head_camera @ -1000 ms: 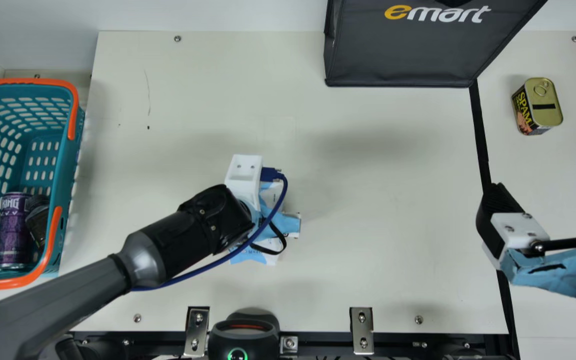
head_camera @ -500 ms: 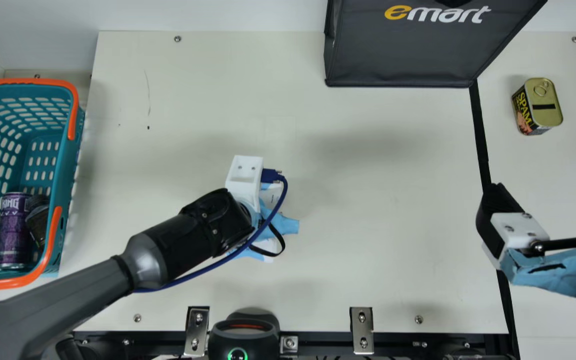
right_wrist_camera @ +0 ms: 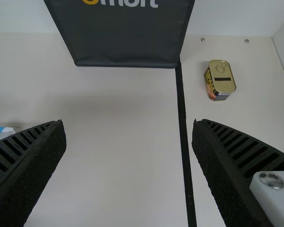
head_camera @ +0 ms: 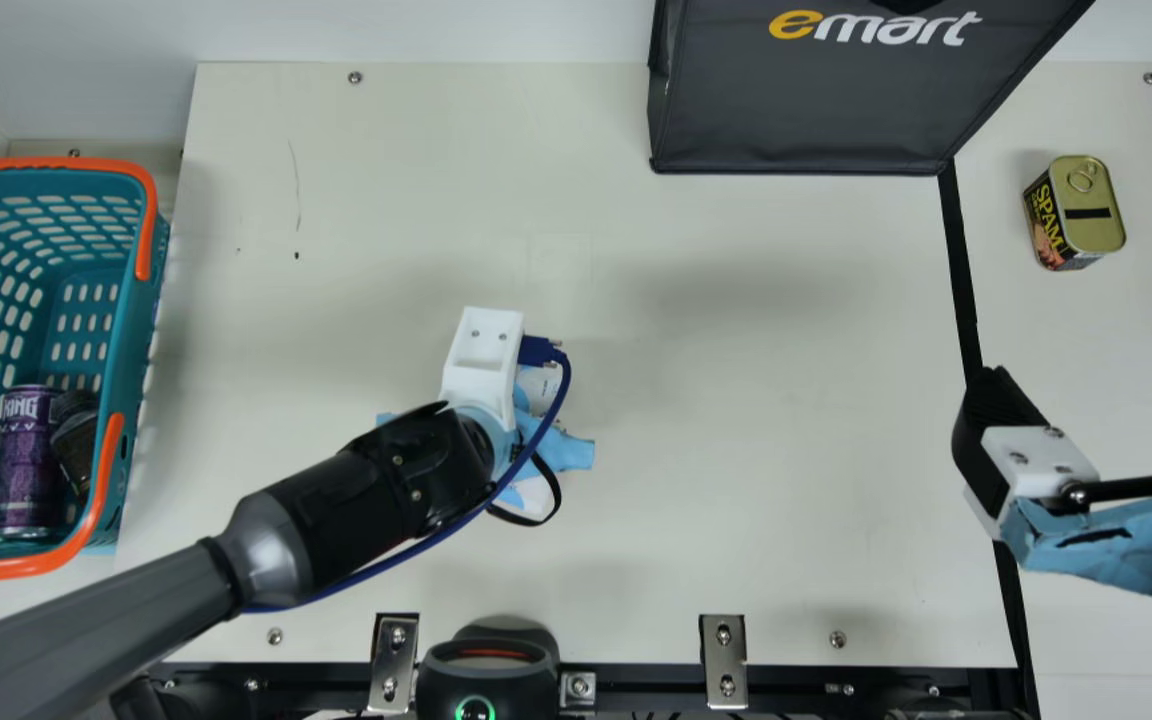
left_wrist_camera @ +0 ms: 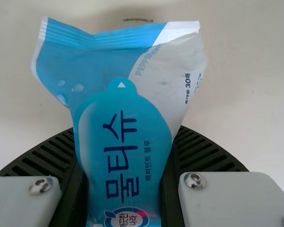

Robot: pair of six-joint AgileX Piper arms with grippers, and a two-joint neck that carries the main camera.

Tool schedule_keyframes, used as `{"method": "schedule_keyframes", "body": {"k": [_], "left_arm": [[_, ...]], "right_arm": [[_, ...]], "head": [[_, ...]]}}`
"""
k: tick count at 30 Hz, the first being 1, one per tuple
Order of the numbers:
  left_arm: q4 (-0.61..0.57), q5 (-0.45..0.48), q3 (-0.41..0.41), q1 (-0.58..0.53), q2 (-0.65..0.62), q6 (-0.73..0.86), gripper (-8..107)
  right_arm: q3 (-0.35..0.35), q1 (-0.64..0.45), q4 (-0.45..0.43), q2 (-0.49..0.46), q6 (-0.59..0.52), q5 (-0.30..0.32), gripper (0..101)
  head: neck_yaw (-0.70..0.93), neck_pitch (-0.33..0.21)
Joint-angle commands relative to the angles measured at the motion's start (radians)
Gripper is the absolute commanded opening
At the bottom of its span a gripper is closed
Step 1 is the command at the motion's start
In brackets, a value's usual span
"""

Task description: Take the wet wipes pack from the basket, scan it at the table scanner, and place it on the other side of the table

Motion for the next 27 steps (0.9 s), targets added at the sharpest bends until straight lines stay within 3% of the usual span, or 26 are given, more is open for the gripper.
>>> {"method": "schedule_keyframes", "body": {"k": [1,27], "left_arm": [[0.029,-0.01,0.009,-0.003,-0.007,-0.016,-8],[0.303,-0.139,0.109,-0.016,-0.029,-0.257,-8]], "right_arm": [[0.0,0.0,0.0,0.0,0.0,0.0,95],[0.0,0.0,0.0,0.0,0.0,-0.001,95]], "head": [[0.002,-0.027],[0.002,-0.027]]}}
